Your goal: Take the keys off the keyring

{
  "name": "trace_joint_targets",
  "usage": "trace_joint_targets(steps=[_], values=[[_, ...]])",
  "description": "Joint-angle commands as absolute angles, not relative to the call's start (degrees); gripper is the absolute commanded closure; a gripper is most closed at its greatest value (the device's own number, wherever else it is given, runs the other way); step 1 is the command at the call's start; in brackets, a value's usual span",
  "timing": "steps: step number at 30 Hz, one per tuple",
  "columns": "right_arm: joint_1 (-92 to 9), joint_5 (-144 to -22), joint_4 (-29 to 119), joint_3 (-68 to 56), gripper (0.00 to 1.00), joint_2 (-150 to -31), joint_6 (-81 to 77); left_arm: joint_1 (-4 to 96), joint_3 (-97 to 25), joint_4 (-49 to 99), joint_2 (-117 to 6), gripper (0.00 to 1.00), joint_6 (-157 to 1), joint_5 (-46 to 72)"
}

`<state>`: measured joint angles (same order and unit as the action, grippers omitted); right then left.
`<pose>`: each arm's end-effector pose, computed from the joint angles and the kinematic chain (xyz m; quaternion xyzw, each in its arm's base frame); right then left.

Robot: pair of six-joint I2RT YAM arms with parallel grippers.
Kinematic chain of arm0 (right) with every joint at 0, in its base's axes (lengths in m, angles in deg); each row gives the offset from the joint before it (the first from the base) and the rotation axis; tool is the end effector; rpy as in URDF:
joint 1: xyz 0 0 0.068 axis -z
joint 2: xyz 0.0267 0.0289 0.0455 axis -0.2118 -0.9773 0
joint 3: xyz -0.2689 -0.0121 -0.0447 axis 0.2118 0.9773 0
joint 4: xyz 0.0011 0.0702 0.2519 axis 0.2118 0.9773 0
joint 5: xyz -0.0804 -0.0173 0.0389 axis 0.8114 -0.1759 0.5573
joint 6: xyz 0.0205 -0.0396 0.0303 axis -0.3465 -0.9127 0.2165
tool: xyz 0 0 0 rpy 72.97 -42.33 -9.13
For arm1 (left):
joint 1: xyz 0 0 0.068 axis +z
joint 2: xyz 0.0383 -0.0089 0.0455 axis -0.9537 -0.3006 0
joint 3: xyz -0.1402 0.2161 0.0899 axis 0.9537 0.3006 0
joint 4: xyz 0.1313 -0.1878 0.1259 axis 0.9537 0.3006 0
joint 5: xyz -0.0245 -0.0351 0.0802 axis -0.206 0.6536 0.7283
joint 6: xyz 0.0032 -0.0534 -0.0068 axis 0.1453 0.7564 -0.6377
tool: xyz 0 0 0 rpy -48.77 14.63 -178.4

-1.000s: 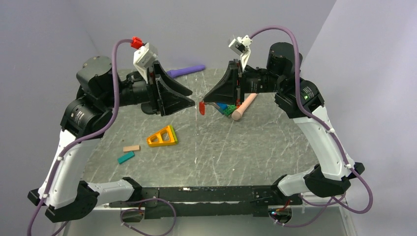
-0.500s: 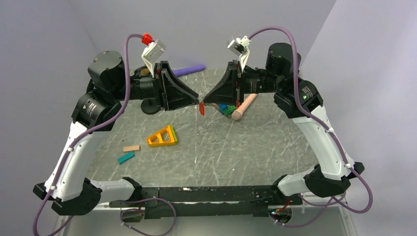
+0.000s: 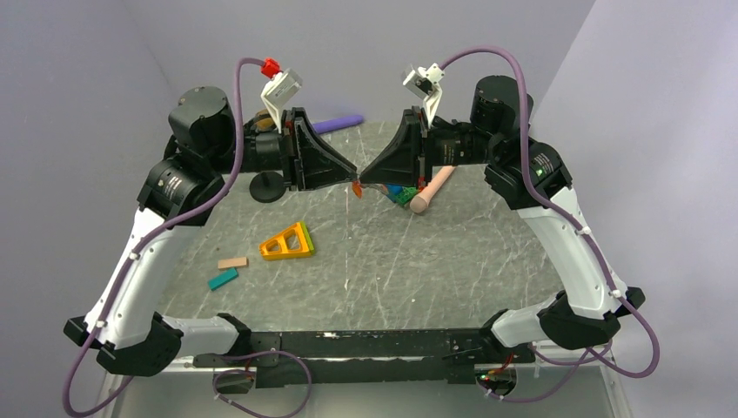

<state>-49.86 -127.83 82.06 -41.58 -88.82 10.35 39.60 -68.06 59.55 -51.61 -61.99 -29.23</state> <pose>0.1731 0.1694 0.5449 -0.4024 0.6055 0.5764 0.3730 0.1587 -0.1355 0.5468 0.3309 0.6242 -0.5845 0.3990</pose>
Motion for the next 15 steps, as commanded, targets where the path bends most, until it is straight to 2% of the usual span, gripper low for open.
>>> trace_joint_targets(steps=[1, 5, 9, 15], values=[[-49.8, -128.6, 78.8, -41.9, 1.00, -88.0, 11.1, 39.8, -69.8, 60.0, -52.0, 0.73, -63.5, -29.3], [-49.8, -128.2, 78.7, -41.8, 1.00, -88.0, 11.1, 39.8, -70.5, 60.7, -52.5, 0.83, -64.2, -29.9], [-49.8, -128.4, 77.7, -41.1, 1.00, -87.7, 11.7, 39.7, -70.5, 61.0, -52.7, 1.00, -64.5, -31.0], [-49.8, -126.9, 70.5, -36.1, 1.00, -85.7, 15.8, 39.3, -68.6, 58.8, -51.2, 1.00, -63.8, -26.5]])
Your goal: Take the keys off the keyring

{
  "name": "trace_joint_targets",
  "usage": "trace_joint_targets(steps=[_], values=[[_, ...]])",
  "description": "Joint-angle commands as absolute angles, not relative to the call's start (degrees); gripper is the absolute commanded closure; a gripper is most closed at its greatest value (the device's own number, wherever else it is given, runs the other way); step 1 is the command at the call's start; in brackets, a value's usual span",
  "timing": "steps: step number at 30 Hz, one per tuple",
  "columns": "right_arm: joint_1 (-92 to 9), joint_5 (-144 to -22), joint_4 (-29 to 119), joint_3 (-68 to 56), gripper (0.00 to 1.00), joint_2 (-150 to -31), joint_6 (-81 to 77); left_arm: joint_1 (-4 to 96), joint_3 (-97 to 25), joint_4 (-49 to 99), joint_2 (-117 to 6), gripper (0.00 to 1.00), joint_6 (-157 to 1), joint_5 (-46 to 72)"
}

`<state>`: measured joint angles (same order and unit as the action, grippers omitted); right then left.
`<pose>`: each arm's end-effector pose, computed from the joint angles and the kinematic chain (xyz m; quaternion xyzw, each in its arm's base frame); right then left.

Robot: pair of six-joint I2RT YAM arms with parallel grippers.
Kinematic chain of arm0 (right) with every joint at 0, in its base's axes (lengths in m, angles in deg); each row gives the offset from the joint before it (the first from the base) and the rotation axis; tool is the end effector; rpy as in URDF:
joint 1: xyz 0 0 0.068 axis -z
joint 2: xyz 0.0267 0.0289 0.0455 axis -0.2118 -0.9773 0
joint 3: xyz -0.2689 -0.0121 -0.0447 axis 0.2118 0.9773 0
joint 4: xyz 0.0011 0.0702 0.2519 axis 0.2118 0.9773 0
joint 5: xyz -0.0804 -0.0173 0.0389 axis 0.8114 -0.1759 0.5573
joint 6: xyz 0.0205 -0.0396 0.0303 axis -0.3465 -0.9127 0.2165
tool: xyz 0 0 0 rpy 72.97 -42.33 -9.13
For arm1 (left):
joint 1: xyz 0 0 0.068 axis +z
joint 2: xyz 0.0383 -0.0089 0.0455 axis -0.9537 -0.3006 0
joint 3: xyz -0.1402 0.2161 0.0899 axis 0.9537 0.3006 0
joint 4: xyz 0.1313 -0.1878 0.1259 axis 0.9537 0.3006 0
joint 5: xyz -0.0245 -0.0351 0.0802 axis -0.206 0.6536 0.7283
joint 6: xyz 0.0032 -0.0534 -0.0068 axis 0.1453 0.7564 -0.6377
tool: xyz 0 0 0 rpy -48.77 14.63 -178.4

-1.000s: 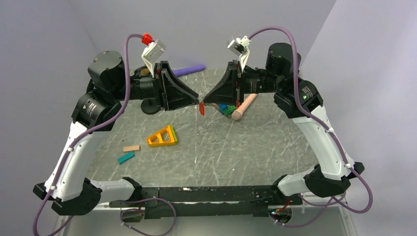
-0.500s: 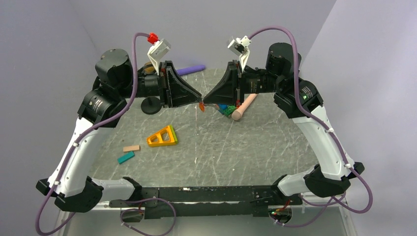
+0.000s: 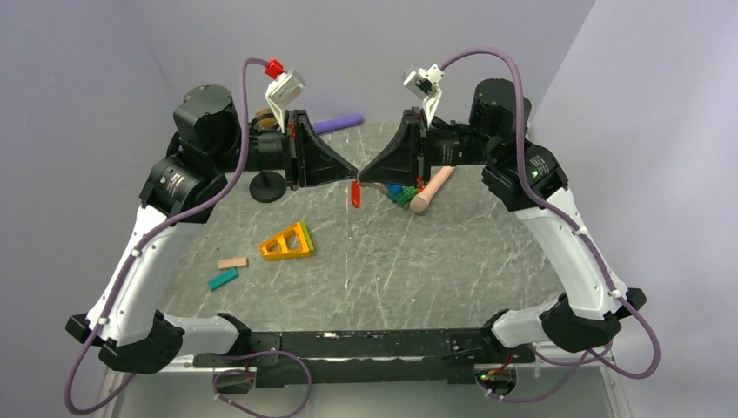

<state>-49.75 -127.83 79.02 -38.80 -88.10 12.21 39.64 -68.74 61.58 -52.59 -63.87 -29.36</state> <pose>0.1761 0.1711 0.5395 -0.3940 0.6068 0.5826 0.3703 0.1630 -0.1382 0.5434 0.3361 0.6317 -0.5771 0.3937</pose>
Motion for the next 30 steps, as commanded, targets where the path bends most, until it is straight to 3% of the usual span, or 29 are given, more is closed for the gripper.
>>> trace_joint_targets(steps=[1, 30], values=[[-49.9, -125.4, 68.5, -34.5, 1.00, -85.0, 16.7, 39.2, -67.7, 56.9, -50.8, 1.00, -62.8, -25.7], [-49.9, -110.5, 28.1, -19.1, 1.00, -83.1, 42.1, 24.2, -51.6, 35.2, -42.4, 1.00, -55.2, 12.3]])
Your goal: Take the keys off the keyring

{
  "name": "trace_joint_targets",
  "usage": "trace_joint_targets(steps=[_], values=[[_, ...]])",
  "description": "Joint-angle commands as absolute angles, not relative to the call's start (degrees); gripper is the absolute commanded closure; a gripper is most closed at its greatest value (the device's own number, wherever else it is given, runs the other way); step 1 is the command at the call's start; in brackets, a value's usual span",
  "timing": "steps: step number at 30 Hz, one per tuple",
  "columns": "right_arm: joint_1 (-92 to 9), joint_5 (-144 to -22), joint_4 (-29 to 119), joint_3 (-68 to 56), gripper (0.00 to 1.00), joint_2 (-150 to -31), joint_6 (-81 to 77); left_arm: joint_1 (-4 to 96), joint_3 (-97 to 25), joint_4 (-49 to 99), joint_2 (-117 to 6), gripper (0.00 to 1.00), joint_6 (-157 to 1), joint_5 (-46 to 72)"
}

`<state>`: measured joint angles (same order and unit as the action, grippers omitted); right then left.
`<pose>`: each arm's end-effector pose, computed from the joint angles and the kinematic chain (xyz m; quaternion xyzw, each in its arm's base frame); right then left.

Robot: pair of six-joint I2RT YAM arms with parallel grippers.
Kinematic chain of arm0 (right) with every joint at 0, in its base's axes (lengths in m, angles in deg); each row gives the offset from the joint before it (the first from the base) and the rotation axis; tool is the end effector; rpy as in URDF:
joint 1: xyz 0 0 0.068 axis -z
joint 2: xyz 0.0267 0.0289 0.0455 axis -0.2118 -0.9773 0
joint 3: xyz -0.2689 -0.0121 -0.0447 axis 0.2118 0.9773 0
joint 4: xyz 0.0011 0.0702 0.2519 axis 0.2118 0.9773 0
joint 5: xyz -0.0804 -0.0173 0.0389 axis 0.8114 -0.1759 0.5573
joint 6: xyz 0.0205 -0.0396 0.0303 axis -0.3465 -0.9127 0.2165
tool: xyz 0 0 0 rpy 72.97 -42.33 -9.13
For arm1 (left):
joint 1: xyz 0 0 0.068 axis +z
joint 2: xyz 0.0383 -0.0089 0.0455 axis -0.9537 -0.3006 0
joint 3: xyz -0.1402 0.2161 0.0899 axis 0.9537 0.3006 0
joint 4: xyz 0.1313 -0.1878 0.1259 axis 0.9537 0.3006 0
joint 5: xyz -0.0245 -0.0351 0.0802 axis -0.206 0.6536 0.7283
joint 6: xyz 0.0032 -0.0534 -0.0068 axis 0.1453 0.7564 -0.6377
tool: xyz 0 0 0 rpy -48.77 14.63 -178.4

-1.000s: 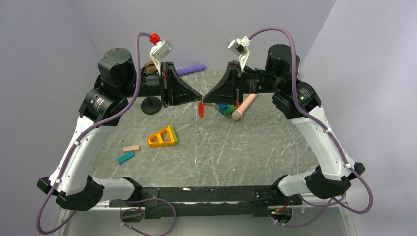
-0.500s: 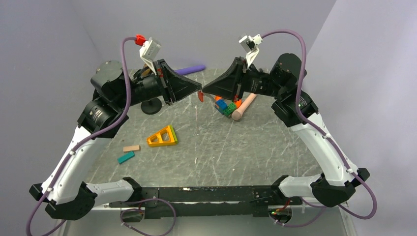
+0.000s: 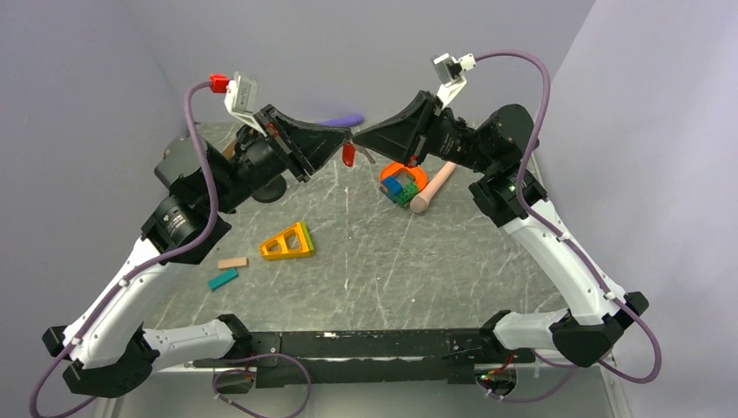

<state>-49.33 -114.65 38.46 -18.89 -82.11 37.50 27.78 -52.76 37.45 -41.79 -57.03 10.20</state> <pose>0.1876 0.1705 0.5293 -0.2393 0.5456 0.6608 0.4565 0.1299 -0.1384 0.5426 0.1399 0.5822 -0.5460 0.5860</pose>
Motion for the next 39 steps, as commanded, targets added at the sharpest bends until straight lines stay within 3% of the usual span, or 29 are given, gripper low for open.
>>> trace_joint_targets(steps=[1, 13, 19, 21, 26, 28, 39], values=[[-49.8, -110.4, 27.7, -19.3, 1.00, -83.4, 42.4, 23.4, -51.8, 35.1, -42.4, 1.00, -55.4, 13.7], [-49.8, -108.1, 22.8, -18.4, 1.00, -84.2, 46.6, 14.8, -49.0, 32.0, -40.9, 1.00, -57.4, 29.4], [-49.8, -108.0, 22.0, -17.8, 1.00, -84.2, 47.4, 13.3, -48.2, 30.5, -41.4, 1.00, -58.3, 31.4], [-49.8, -108.4, 22.3, -17.4, 1.00, -83.9, 47.3, 13.3, -48.7, 31.0, -41.5, 0.88, -58.7, 30.8], [-49.8, -107.4, 24.4, -15.5, 1.00, -81.9, 45.5, 13.2, -52.0, 34.5, -42.7, 0.40, -61.0, 26.5], [-49.8, -107.3, 25.8, -15.5, 1.00, -81.3, 44.5, 13.2, -52.7, 36.2, -42.3, 0.31, -61.7, 26.0], [-49.6, -111.8, 52.4, -24.0, 1.00, -79.6, 25.8, 16.5, -69.2, 58.3, -43.3, 0.32, -74.0, 17.2]])
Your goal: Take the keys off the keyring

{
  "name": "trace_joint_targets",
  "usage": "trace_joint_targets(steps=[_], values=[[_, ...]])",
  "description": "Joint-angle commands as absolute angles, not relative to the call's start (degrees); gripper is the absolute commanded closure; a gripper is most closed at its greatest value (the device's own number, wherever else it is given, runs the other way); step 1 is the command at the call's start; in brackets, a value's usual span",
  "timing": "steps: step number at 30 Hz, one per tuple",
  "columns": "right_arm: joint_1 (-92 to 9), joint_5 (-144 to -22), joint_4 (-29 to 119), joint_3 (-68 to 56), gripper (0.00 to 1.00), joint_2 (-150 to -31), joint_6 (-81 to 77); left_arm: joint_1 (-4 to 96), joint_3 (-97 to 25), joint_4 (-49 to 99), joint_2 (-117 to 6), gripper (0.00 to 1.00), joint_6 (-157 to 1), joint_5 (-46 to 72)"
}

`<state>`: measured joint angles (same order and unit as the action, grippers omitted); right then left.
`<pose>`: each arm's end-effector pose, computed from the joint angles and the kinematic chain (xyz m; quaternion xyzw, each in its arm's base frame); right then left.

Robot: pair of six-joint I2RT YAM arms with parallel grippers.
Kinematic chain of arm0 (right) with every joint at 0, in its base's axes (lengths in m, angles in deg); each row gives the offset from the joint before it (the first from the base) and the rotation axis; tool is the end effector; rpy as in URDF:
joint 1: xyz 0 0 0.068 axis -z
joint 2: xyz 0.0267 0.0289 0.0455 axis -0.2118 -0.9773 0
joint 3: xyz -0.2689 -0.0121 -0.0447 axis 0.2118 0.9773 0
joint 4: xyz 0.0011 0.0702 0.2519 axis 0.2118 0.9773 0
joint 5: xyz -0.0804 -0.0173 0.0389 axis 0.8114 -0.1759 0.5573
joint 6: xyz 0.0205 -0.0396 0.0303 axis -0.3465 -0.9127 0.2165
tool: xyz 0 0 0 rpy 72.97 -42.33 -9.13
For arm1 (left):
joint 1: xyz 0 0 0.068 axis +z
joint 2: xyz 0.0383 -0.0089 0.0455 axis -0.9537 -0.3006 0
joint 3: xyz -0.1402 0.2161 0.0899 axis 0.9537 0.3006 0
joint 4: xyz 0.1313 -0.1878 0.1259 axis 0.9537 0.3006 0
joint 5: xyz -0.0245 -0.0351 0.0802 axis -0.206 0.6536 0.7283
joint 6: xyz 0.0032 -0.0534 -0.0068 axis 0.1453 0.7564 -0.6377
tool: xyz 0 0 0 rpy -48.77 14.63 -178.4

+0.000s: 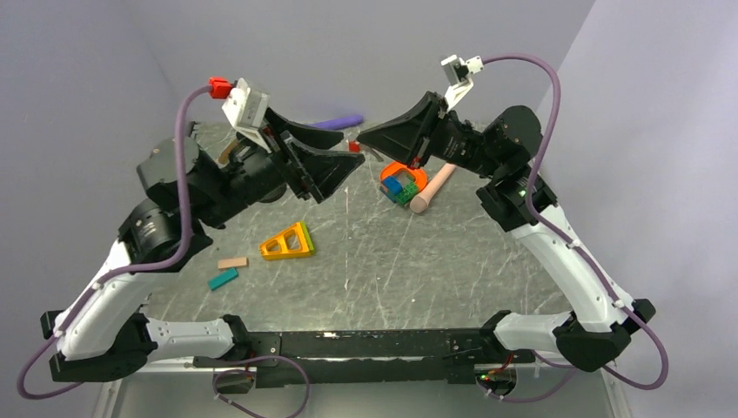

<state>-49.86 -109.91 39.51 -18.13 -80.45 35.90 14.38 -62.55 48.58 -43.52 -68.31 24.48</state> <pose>0.1815 0.1658 0.5307 -0.2162 0.5474 0.6471 0.4846 0.0934 -0.1467 0.5659 0.1741 0.5928 -0.4912 0.6140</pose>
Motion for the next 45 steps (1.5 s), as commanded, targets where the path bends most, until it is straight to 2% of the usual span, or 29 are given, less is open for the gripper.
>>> trace_joint_targets(steps=[1, 5, 10, 15, 26, 33, 45], values=[[-49.5, -112.8, 54.9, -25.4, 1.00, -79.9, 23.9, 18.6, -70.1, 59.9, -43.3, 0.33, -74.1, 14.4], [-47.3, -120.9, 64.6, -29.9, 1.00, -82.1, 17.9, 29.7, -70.9, 64.2, -44.2, 0.38, -71.2, -3.0], [-45.6, -127.0, 71.7, -33.3, 1.00, -83.6, 14.6, 35.8, -72.6, 64.5, -47.0, 0.41, -70.6, -22.0], [-45.6, -124.4, 83.1, -38.8, 1.00, -85.4, 7.0, 36.9, -70.6, 59.4, -49.8, 0.48, -66.6, -30.8], [-45.6, -118.4, 103.3, -42.6, 1.00, -88.6, -1.9, 37.1, -64.2, 59.5, -51.6, 0.51, -69.5, -31.4], [-45.6, -120.2, 100.4, -35.5, 1.00, -85.7, 0.3, 37.3, -55.5, 54.6, -50.8, 0.58, -69.8, -35.0], [-45.6, -125.0, 98.4, -35.2, 1.00, -87.3, 1.2, 37.4, -52.9, 51.4, -52.5, 0.62, -69.7, -35.8]])
